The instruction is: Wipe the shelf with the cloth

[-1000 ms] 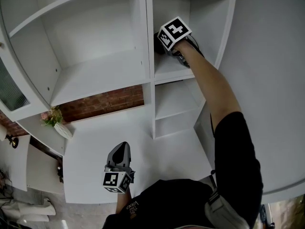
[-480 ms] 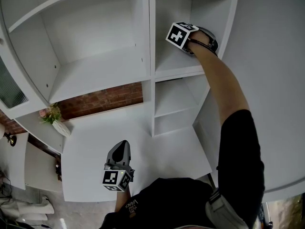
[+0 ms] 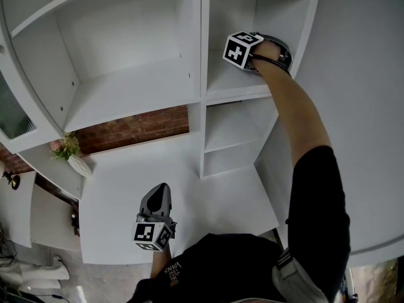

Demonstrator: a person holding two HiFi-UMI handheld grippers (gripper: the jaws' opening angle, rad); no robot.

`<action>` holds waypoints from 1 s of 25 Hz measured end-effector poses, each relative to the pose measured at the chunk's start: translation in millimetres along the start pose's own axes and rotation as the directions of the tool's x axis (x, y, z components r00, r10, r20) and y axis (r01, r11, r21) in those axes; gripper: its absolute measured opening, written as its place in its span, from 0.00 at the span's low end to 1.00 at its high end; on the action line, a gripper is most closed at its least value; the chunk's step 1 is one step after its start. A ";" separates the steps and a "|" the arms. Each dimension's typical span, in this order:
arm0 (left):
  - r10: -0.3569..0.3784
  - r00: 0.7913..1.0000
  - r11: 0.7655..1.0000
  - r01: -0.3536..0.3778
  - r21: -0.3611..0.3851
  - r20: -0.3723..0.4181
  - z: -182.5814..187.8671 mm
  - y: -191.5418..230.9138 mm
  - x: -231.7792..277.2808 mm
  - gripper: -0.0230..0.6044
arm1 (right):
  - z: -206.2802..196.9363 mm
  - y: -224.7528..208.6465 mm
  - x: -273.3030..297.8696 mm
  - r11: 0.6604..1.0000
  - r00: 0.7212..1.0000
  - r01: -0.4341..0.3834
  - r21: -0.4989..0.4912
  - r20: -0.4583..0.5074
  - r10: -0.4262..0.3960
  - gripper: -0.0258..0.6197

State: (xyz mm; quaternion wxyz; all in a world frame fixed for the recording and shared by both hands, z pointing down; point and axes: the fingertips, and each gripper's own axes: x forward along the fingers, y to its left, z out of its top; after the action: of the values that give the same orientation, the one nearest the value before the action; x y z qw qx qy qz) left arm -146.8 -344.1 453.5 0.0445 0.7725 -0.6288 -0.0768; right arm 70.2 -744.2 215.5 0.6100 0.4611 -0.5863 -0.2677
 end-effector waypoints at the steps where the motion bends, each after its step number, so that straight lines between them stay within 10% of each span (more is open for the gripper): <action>1: 0.000 1.000 1.000 0.000 -0.001 0.000 0.2 -0.4 -0.3 0.05 | 2.7 0.0 -1.8 1.000 1.000 -0.002 0.012 0.021 0.001 0.18; 8: -0.032 0.999 0.999 0.032 -0.006 -0.012 -2.6 -4.4 3.6 0.05 | 37.7 2.2 -46.9 0.925 0.922 -0.246 0.289 0.364 0.131 0.18; 19: -0.097 0.995 0.995 0.097 -0.012 -0.035 -7.9 -18.6 8.1 0.05 | 94.1 52.7 -137.6 0.549 0.530 -0.782 0.295 0.779 0.335 0.18; 25: -0.101 0.994 0.995 0.100 -0.021 -0.034 -9.1 -19.4 4.0 0.05 | 106.5 80.8 -144.0 0.587 0.531 -0.775 0.235 0.746 0.402 0.18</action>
State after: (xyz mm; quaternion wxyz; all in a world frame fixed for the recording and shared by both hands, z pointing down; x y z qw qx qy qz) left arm -125.7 -344.3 459.0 0.0589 0.8039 -0.5876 -0.0712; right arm -74.0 -610.9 206.9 0.2765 0.2580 -0.9257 0.0093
